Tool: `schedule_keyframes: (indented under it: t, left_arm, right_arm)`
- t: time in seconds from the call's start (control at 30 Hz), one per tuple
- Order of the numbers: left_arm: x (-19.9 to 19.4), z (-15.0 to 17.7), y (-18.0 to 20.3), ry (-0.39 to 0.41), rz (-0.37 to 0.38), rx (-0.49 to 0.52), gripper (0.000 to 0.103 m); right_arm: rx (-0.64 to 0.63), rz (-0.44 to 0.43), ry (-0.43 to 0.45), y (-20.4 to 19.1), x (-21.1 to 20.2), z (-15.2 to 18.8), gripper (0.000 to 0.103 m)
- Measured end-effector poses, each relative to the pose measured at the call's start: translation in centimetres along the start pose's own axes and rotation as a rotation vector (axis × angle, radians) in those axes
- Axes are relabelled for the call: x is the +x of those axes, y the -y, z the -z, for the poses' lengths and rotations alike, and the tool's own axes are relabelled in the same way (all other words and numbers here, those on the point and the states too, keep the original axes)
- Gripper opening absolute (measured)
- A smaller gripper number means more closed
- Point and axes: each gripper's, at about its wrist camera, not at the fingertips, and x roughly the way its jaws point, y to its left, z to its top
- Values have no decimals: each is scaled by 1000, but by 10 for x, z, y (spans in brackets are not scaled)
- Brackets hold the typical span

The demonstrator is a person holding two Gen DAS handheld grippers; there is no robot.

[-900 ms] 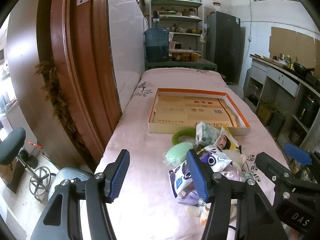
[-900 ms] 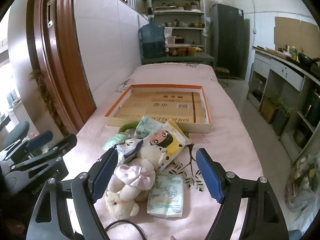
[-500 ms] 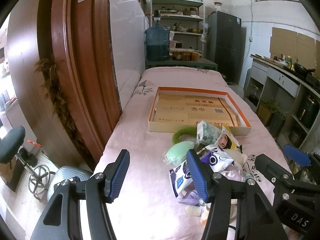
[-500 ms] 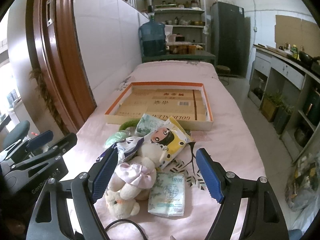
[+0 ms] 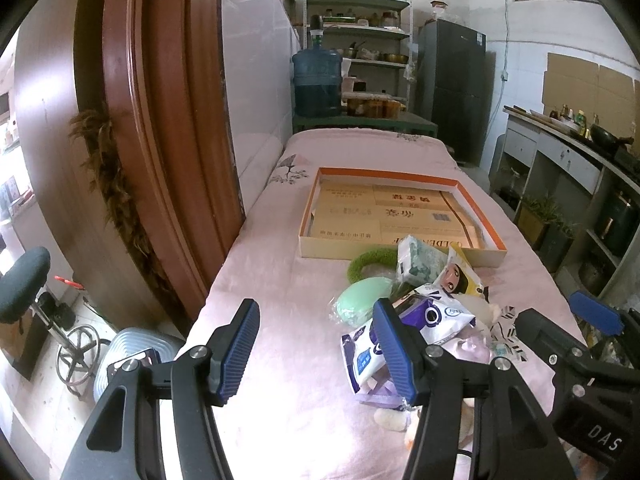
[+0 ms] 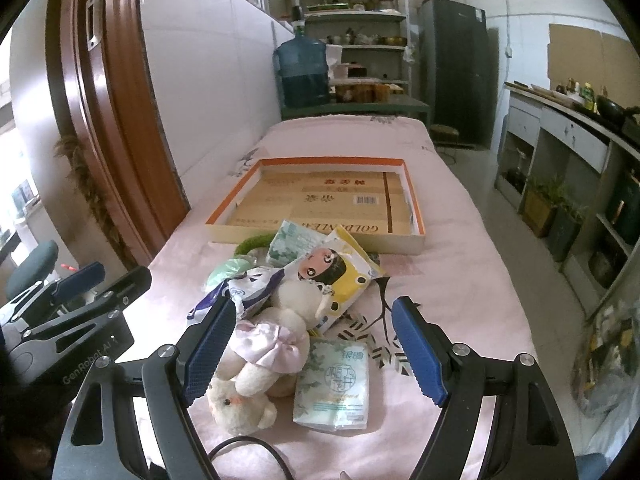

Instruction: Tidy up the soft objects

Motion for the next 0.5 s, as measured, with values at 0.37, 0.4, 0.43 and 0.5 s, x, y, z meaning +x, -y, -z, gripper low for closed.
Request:
schedule_keyframes:
  t: [0.37,0.4,0.43,0.5]
  left_arm:
    - [1,0,-1,-2,3,0,59]
    - [1,0,0,-2,1,1,59]
    - [1,0,0,-2,1,1,59]
    - [1,0,0,-3,3,-2,59]
  right_arm:
    - [2,-6,-4,0,2,2,81]
    - [2,-6,-5,0,2,2,81]
    - [2,-7,-6,0,2,2,81]
    - [2,-10,-7,0,2,2,81]
